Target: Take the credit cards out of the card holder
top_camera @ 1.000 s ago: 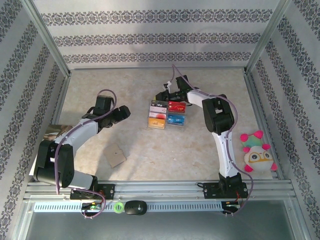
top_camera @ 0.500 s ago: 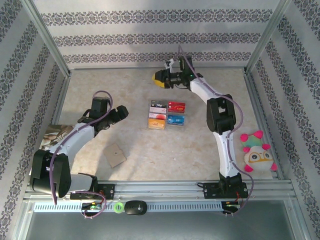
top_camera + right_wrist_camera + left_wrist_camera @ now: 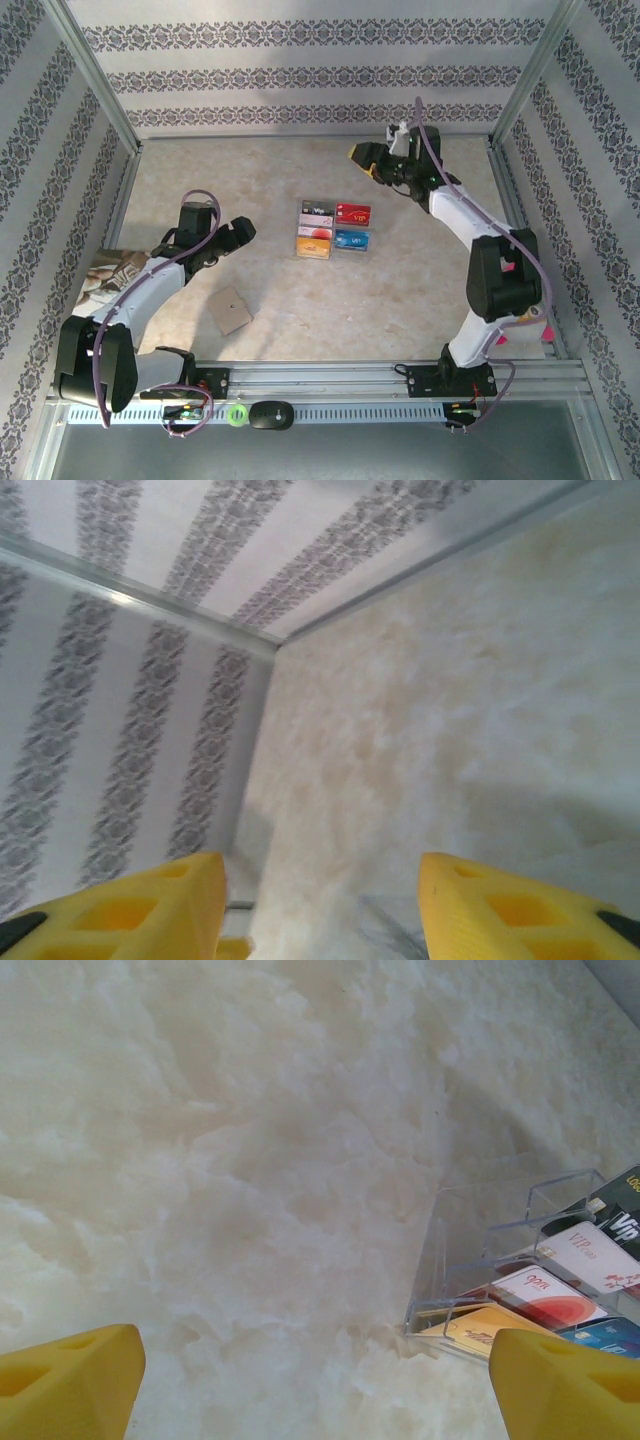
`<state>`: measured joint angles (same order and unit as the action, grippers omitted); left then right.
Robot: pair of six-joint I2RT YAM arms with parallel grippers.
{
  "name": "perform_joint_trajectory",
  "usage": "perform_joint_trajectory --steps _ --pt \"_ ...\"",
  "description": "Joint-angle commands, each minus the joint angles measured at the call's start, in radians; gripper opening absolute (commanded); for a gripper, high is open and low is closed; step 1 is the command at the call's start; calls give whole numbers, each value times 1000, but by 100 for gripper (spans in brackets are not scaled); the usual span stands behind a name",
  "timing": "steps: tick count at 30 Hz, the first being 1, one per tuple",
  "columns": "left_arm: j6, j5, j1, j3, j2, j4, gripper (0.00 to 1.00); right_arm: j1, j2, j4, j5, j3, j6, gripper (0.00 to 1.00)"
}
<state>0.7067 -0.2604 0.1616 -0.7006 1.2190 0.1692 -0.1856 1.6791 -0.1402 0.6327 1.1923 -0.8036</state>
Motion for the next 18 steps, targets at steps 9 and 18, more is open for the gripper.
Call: perform_joint_trajectory --steps 9,18 --pt "38 -37 -8 106 -81 -44 90 16 -374 404 -422 -464 99 34" --pt "22 -29 -8 114 -104 -8 100 -86 -138 454 -517 -360 226 42"
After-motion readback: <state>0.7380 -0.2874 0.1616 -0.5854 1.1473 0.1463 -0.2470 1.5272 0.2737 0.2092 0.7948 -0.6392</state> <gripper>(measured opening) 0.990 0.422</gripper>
